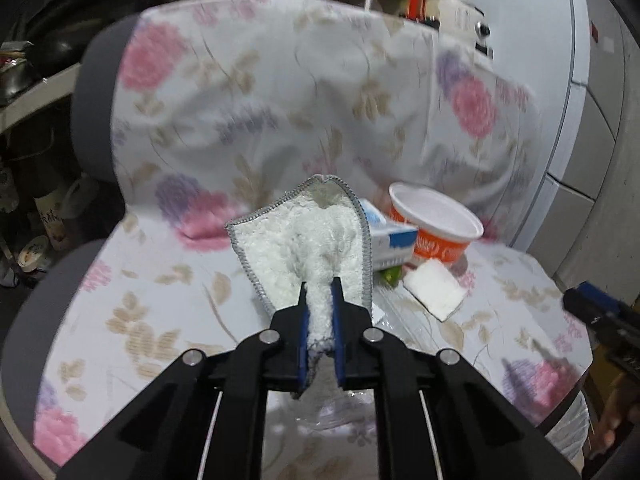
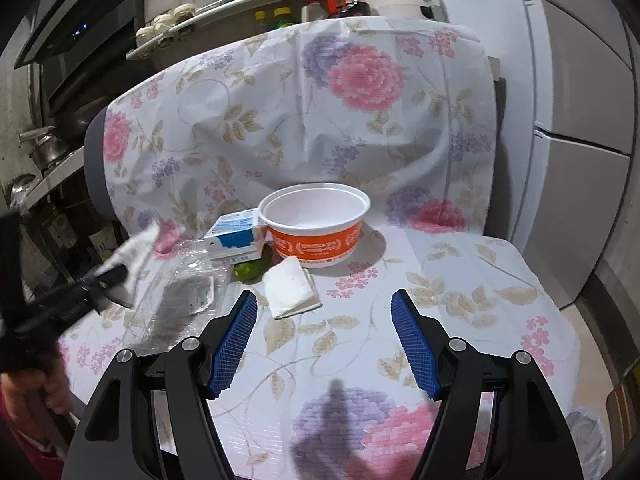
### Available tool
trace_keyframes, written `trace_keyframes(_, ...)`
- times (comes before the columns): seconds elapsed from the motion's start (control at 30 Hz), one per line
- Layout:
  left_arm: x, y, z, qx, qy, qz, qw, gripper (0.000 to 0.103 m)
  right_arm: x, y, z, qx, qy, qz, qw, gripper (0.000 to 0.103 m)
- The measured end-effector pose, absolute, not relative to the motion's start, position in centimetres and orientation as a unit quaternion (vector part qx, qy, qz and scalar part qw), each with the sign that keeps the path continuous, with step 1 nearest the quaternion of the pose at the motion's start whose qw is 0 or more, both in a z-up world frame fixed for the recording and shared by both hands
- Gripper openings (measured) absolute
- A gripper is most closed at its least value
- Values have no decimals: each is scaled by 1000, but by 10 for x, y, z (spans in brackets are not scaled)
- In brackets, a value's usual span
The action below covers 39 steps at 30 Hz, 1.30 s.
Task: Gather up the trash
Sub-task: 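Grasp the blue-and-white milk carton with the right tool while the left tool holds the pad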
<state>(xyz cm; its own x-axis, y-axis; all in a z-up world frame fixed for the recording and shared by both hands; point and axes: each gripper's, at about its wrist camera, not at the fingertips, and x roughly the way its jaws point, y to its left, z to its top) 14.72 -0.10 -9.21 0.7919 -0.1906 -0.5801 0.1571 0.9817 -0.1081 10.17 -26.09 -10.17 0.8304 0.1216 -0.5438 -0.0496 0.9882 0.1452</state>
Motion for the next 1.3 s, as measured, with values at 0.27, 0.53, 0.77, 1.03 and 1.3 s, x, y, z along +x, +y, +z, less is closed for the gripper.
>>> trace_keyframes(0.27, 147, 18, -89, -48, 313, -75, 946, 8, 133, -205, -103, 8, 289, 94, 953, 87)
trace_keyframes(0.53, 159, 34, -99, -63, 319, -69, 943, 8, 196, -155, -117, -21, 312, 118, 943, 87)
trace_keyframes(0.77, 177, 44, -109, -75, 327, -69, 940, 8, 247, -136, -137, -33, 351, 105, 930, 87)
trace_keyframes(1.03, 187, 48, -119, -85, 334, -73, 936, 8, 278, -136, -147, -18, 371, 97, 924, 86)
trace_keyframes(1.3, 182, 48, -114, -84, 331, -70, 937, 8, 273, -136, -140, -22, 365, 104, 925, 70)
